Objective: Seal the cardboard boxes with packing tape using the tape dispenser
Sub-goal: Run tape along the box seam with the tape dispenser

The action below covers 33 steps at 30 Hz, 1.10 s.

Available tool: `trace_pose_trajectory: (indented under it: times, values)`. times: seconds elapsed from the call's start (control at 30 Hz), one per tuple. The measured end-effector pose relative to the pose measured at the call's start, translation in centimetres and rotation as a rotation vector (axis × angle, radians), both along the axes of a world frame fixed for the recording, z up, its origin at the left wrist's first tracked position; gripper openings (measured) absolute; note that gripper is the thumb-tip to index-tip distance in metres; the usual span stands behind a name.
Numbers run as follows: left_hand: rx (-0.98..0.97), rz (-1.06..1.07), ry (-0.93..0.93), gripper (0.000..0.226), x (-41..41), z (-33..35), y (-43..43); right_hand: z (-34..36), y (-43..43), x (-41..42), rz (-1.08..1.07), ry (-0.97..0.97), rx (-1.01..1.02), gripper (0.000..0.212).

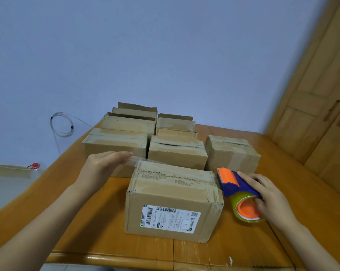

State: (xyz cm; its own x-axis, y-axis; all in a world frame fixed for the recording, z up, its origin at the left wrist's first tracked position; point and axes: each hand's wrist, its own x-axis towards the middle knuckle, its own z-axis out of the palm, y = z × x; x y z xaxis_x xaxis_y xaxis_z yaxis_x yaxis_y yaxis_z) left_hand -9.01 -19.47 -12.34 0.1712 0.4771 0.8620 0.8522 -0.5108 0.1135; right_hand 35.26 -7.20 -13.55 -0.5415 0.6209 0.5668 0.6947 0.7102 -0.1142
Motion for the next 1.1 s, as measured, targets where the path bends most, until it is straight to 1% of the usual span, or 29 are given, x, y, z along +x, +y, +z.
trace_pose_trajectory:
  times: [0.13,0.27,0.3,0.37,0.4,0.47,0.5,0.63,0.73,0.8,0.83,0.87,0.93,0.97,1.0,1.1]
  values:
    - [-0.042,-0.067,-0.261,0.038,1.3,0.0,-0.2,0.2,-0.1,0.0,-0.013,-0.02,0.003,0.094]
    - [-0.069,-0.092,-0.374,0.038,2.2,0.7,-0.4,0.4,-0.2,0.0,-0.016,-0.038,0.022,0.098]
    - [-0.088,-0.095,-0.4,0.033,2.2,0.8,-0.5,0.5,-0.2,0.0,-0.013,-0.041,0.026,0.098]
    - [-0.145,-0.103,-0.452,0.011,2.4,1.2,-0.7,0.6,-0.3,0.0,-0.007,-0.046,0.035,0.099]
    - [-0.184,-0.109,-0.484,0.01,2.4,1.4,-0.8,0.6,-0.3,-0.1,-0.005,-0.049,0.041,0.099]
    - [-0.273,-0.127,-0.564,0.022,2.6,1.8,-1.2,0.7,-0.2,-0.1,-0.005,-0.055,0.054,0.098]
    - [-0.318,-0.14,-0.607,0.024,2.7,2.0,-1.4,0.7,-0.1,-0.1,-0.007,-0.061,0.062,0.097]
    - [-0.449,-0.181,-0.705,0.018,2.5,2.2,-1.8,0.6,0.0,-0.1,-0.019,-0.068,0.071,0.094]
    - [-0.538,-0.266,-0.731,0.035,2.5,2.4,-2.2,0.5,0.0,-0.1,-0.02,-0.065,0.08,0.096]
    - [-0.554,-0.304,-0.731,0.037,2.3,2.6,-2.4,0.5,0.0,0.0,-0.018,-0.065,0.088,0.096]
    - [-0.552,-0.325,-0.748,0.033,2.2,2.7,-2.5,0.6,0.0,-0.1,-0.02,-0.065,0.089,0.096]
    - [-0.548,-0.348,-0.781,0.031,2.2,2.7,-2.6,0.6,0.0,-0.1,-0.024,-0.066,0.091,0.096]
    - [-0.543,-0.373,-0.905,0.04,2.5,3.0,-2.7,0.7,-0.1,-0.1,-0.028,-0.069,0.098,0.096]
    - [-0.531,-0.353,-0.965,0.043,2.9,3.1,-2.7,0.7,-0.1,-0.2,-0.029,-0.069,0.099,0.096]
    - [-0.505,-0.303,-0.998,0.04,3.3,3.2,-2.6,0.7,-0.2,-0.2,-0.029,-0.067,0.096,0.096]
    - [-0.445,-0.109,-1.043,0.011,4.7,3.8,-2.3,0.8,-0.3,-0.2,-0.026,-0.061,0.09,0.098]
